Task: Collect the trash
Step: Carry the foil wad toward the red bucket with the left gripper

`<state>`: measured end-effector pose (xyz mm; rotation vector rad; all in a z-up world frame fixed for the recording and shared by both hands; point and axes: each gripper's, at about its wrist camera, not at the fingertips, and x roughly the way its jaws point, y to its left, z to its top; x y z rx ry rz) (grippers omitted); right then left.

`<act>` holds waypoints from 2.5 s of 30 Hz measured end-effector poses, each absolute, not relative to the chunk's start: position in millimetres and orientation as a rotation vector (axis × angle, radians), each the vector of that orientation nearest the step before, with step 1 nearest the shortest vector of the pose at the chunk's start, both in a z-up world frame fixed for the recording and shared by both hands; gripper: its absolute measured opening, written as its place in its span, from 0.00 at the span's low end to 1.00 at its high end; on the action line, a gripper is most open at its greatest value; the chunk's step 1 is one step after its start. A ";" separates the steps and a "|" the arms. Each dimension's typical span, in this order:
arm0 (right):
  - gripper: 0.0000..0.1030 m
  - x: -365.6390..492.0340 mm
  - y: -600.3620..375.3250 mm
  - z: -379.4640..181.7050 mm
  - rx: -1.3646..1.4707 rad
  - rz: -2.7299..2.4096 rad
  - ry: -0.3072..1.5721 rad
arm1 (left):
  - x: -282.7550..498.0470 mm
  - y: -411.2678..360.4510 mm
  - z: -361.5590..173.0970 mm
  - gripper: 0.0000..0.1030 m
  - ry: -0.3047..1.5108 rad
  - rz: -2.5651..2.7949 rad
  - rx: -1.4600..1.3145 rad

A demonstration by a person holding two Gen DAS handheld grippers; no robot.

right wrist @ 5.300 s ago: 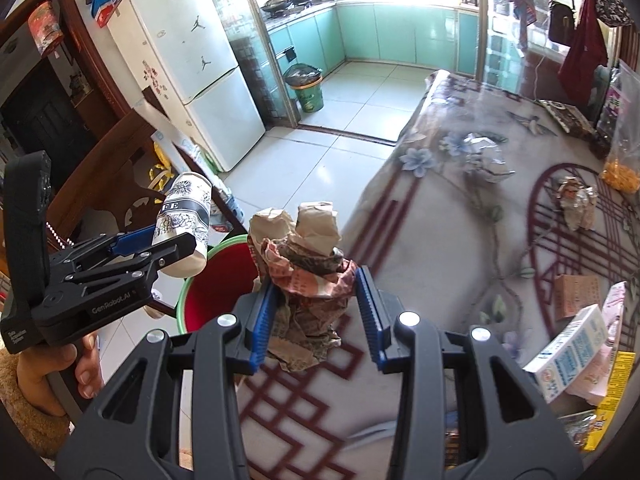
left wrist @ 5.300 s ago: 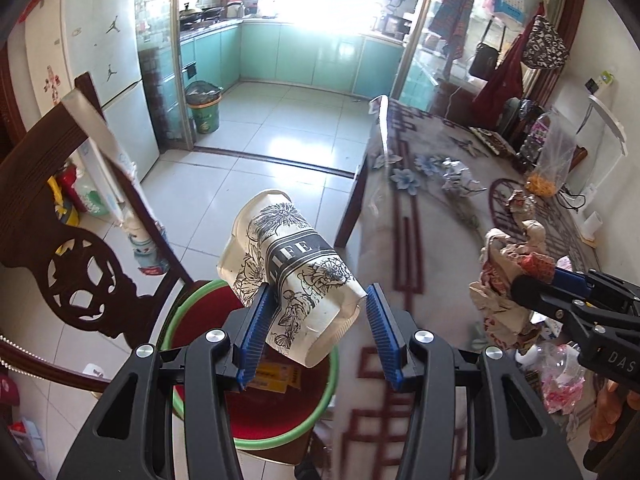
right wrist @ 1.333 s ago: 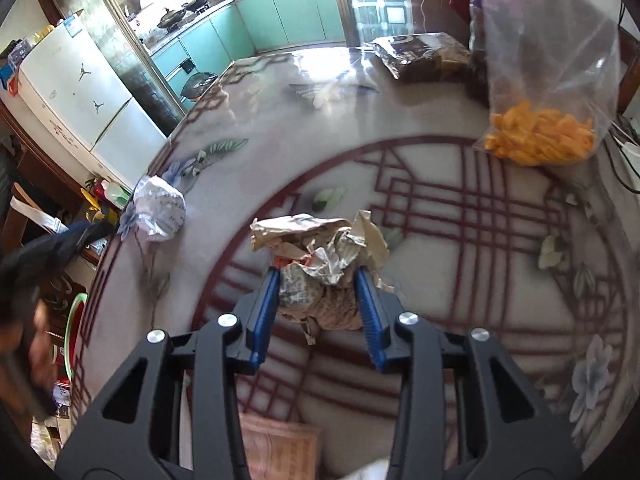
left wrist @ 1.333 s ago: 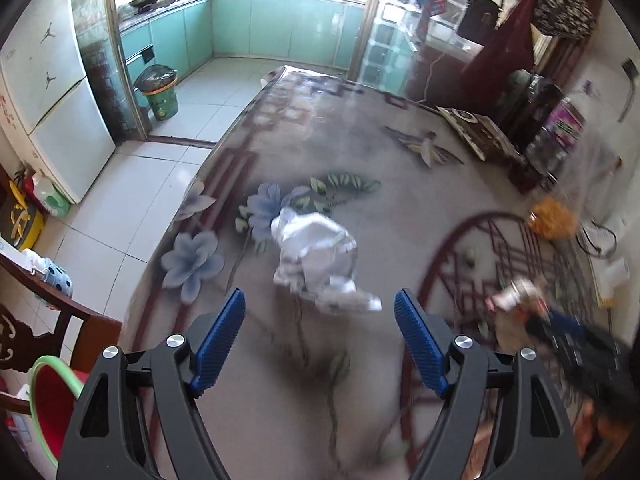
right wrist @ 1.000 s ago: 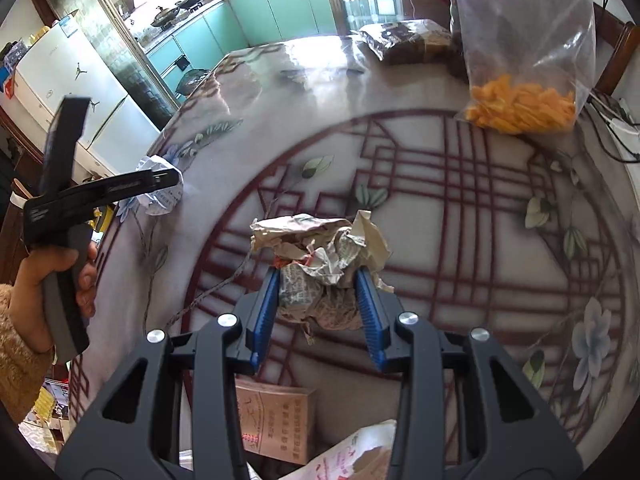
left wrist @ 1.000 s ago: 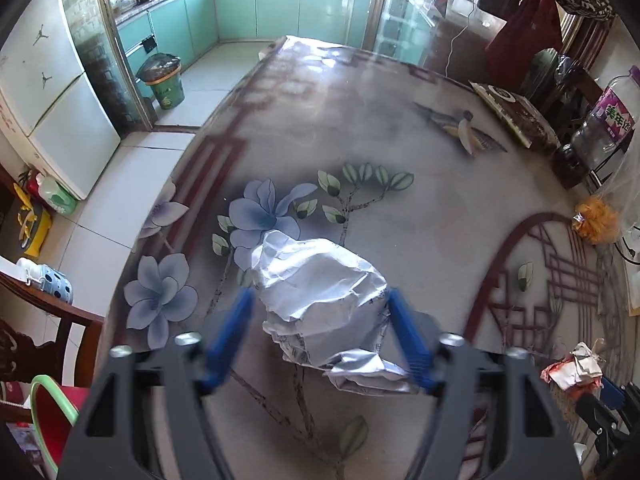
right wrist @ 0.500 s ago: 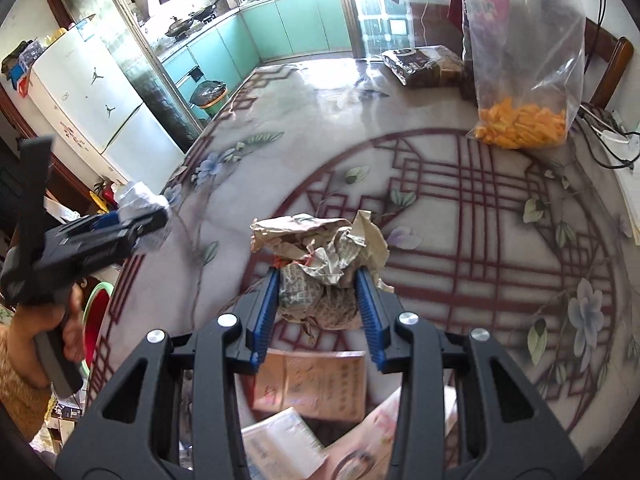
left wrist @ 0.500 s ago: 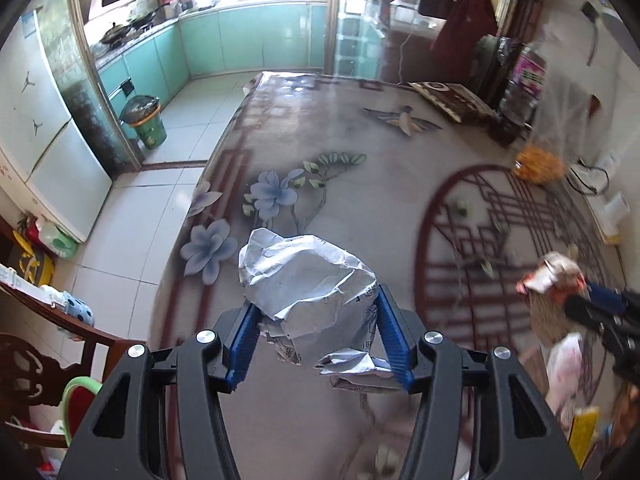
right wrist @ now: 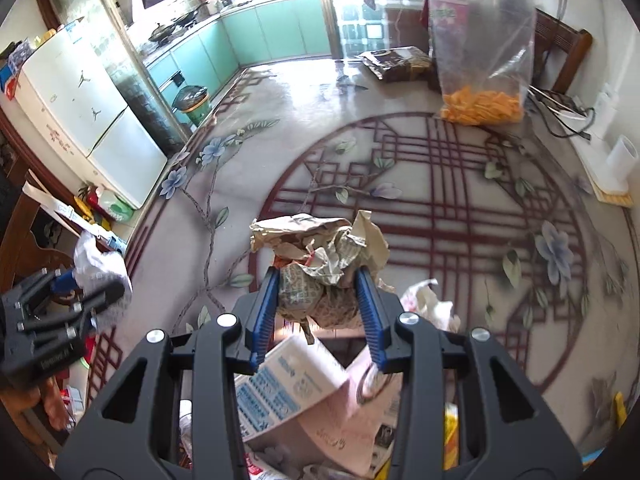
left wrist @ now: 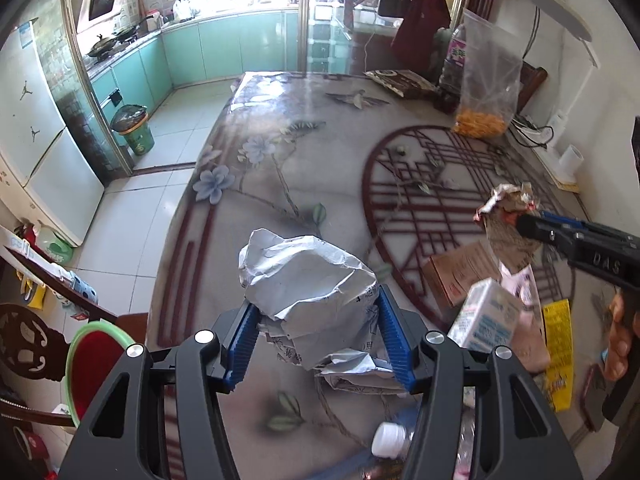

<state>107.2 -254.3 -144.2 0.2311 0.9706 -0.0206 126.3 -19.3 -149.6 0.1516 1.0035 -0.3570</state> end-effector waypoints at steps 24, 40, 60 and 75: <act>0.37 73.2 -235.4 -139.5 0.262 -0.016 0.955 | 92.0 -11.2 -148.0 0.52 1.007 -0.384 0.172; 0.37 64.9 -201.3 -141.3 0.249 -0.054 0.964 | 87.1 22.8 -145.7 0.52 0.990 -0.438 0.167; 0.37 48.4 -115.0 -138.7 0.242 -0.141 0.977 | 95.4 103.5 -152.5 0.52 0.995 -0.524 0.173; 0.38 60.1 -61.6 -136.2 0.216 -0.123 0.979 | 108.6 165.9 -159.5 0.52 1.005 -0.465 0.133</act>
